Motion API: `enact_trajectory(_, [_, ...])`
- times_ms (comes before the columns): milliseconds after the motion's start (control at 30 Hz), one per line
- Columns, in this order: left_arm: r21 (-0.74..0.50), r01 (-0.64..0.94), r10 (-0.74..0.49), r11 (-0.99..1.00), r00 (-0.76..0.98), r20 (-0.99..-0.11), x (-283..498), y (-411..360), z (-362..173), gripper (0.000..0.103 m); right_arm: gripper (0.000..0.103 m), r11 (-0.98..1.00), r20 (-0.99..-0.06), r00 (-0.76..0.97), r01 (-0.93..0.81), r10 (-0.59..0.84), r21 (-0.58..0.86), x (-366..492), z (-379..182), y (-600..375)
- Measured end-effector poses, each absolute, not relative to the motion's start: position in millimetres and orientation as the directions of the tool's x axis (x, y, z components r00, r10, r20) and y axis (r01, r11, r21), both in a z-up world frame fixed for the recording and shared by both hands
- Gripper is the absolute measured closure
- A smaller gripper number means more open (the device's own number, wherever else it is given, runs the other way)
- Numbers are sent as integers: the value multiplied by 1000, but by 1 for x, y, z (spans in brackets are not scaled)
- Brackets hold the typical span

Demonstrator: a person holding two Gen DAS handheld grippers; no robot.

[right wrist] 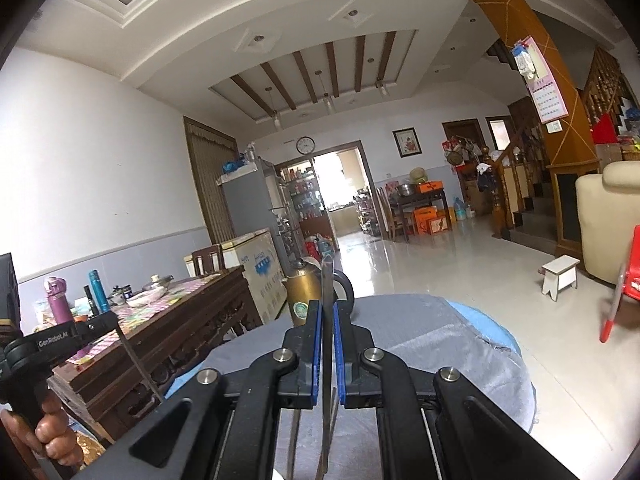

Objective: Organize utensils
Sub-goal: 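Lift the held chopsticks with both tools and carry them over the black cup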

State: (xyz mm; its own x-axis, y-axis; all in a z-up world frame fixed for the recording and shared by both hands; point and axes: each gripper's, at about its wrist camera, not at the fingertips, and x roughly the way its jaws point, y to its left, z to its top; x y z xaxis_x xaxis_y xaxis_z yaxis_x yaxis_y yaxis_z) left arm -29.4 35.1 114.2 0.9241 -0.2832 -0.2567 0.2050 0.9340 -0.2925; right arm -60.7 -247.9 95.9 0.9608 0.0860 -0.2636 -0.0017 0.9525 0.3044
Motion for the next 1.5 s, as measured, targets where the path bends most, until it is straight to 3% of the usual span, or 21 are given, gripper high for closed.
enact_trajectory(433, [-294,283,-345,913,920,-186,-57,33,135,98,96,957,-225,963,-82,148,278,-82,113,-222])
enact_trajectory(1500, [-255,296,-375,920,854,-360,-47,-5,90,98,96,953,-334,918,-119,212,278,-78,82,-205])
